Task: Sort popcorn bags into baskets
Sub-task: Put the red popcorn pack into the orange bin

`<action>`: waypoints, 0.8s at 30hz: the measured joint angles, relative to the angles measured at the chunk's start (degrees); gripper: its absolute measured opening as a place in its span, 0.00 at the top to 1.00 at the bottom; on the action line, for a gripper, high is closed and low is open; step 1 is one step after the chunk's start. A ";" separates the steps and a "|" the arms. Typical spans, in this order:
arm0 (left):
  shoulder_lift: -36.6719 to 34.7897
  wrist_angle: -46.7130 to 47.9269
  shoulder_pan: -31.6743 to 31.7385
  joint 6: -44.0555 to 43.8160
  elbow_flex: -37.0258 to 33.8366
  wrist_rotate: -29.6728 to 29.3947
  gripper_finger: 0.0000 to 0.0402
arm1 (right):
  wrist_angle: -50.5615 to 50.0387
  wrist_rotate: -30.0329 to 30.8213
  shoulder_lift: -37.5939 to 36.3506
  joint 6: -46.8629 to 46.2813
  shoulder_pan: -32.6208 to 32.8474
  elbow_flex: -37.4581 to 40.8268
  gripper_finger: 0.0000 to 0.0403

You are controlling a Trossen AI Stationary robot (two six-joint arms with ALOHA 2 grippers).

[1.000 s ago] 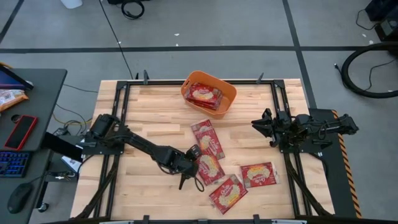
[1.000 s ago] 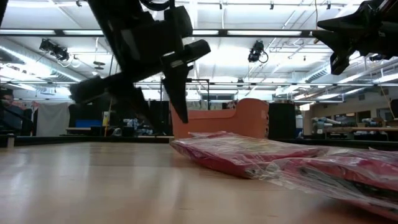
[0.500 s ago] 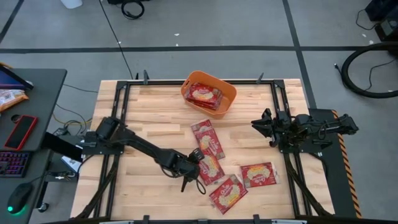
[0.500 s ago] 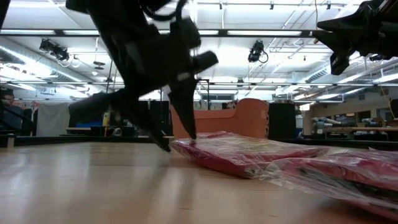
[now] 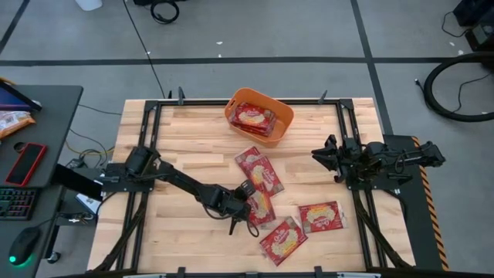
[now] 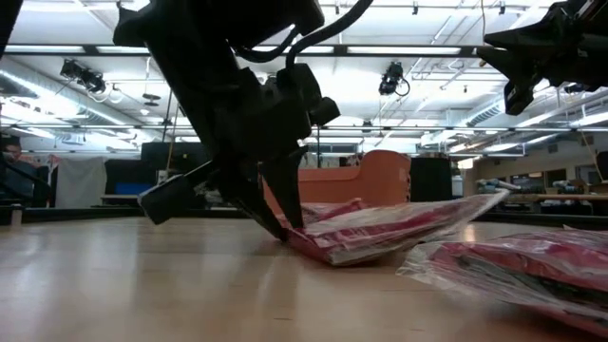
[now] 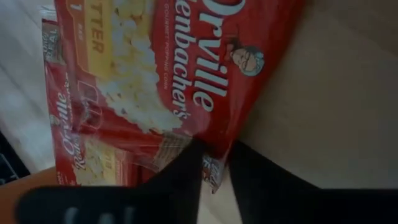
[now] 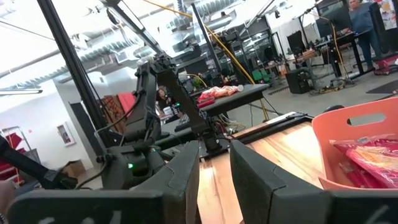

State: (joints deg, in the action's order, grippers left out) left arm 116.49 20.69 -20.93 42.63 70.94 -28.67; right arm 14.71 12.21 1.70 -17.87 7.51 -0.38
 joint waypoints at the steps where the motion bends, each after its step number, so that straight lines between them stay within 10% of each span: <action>1: 0.00 0.02 0.00 -0.01 0.00 0.03 0.85 | 0.06 0.00 0.02 0.00 0.02 0.00 0.76; 11: -7.18 4.00 -0.09 -1.09 -0.19 0.73 0.99 | 0.17 0.02 0.02 0.00 0.02 0.00 0.76; 24: -23.63 4.73 5.85 -0.45 -0.09 -15.43 1.00 | 0.12 0.11 0.04 0.00 0.02 0.00 0.76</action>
State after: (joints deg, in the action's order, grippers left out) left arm 92.86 25.42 -15.08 42.18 70.85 -44.10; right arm 14.83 12.32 1.74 -17.87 7.53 -0.38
